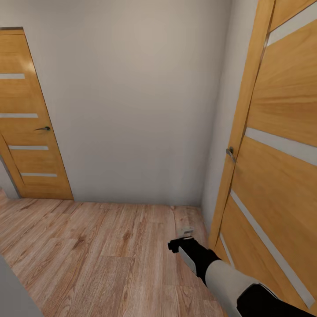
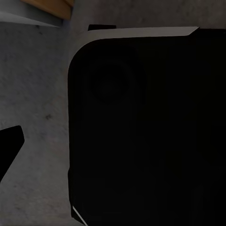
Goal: Move the two storage containers from the living room to the garage. In the garage, place one container on the floor and stack the other container on top of it (either order is fine).
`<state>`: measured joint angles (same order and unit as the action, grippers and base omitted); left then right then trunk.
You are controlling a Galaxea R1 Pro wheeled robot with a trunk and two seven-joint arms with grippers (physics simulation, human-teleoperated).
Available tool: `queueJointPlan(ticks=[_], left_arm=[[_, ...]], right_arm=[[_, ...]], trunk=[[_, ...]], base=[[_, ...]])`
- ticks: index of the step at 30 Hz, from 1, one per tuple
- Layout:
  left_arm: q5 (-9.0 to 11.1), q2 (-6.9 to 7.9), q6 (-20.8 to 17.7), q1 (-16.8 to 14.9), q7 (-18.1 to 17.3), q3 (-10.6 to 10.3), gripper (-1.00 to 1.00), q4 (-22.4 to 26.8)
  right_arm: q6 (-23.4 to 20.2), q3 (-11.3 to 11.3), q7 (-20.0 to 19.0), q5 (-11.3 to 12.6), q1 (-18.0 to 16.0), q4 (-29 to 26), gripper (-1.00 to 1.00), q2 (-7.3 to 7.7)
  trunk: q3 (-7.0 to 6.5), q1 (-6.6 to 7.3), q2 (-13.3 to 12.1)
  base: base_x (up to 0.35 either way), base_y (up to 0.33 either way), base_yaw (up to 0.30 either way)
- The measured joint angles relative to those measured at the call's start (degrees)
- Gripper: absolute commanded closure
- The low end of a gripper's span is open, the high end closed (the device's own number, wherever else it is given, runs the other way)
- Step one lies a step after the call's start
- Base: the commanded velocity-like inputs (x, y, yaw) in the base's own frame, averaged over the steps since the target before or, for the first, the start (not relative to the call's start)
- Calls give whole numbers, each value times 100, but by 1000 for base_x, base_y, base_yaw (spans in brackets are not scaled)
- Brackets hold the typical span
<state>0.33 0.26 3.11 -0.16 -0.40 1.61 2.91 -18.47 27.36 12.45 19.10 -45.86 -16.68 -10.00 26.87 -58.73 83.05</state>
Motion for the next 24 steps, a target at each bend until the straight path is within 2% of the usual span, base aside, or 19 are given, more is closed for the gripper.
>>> queueJointPlan(ticks=[5, 7, 12, 24], left_arm=[[1, 0, -1, 0, 0, 0, -100, 0], [5, 0, -1, 0, 0, 2, -100, 0], [6, 0, -1, 0, 0, 12, -100, 0], [7, 0, 7, 0, 0, 32, -100, 0]], right_arm=[[300, -2, -17, -17, 38, 393, -100, 0], [463, -3, -169, -15, 43, 615, -100, 0], [617, -7, -427, -25, 44, 917, -100, 0], [791, -10, -507, -34, 48, 1323, -100, 0]], trunk=[[0, 0, 0], [0, 0, 0], [0, 0, 0], [0, 0, 0]], base=[[0, 0, 0], [0, 0, 0], [0, 0, 0], [0, 0, 0]])
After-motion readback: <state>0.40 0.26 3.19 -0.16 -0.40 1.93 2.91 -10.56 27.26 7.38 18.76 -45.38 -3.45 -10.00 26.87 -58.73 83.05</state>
